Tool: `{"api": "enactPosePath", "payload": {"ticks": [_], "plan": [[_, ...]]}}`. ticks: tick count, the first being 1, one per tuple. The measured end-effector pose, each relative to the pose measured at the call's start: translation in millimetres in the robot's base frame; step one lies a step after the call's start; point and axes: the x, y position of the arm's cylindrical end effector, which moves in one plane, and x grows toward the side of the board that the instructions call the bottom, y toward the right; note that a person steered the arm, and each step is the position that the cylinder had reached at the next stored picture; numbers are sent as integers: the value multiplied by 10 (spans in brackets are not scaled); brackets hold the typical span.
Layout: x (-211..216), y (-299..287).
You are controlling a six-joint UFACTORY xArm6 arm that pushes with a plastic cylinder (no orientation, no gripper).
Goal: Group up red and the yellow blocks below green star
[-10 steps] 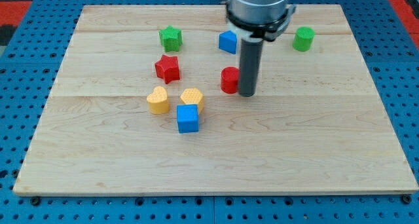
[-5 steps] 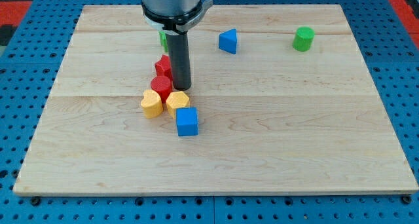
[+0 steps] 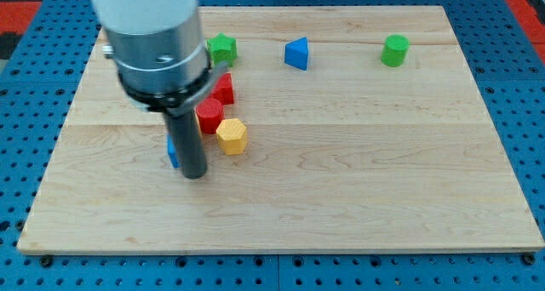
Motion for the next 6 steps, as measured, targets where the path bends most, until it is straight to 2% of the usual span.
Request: {"api": "enactPosePath", "payload": {"ticks": [1,2,3,4,6], "plan": [[123,-613],[-489,-757],[-748,-433],[-768,-29],[-781,-125]]}}
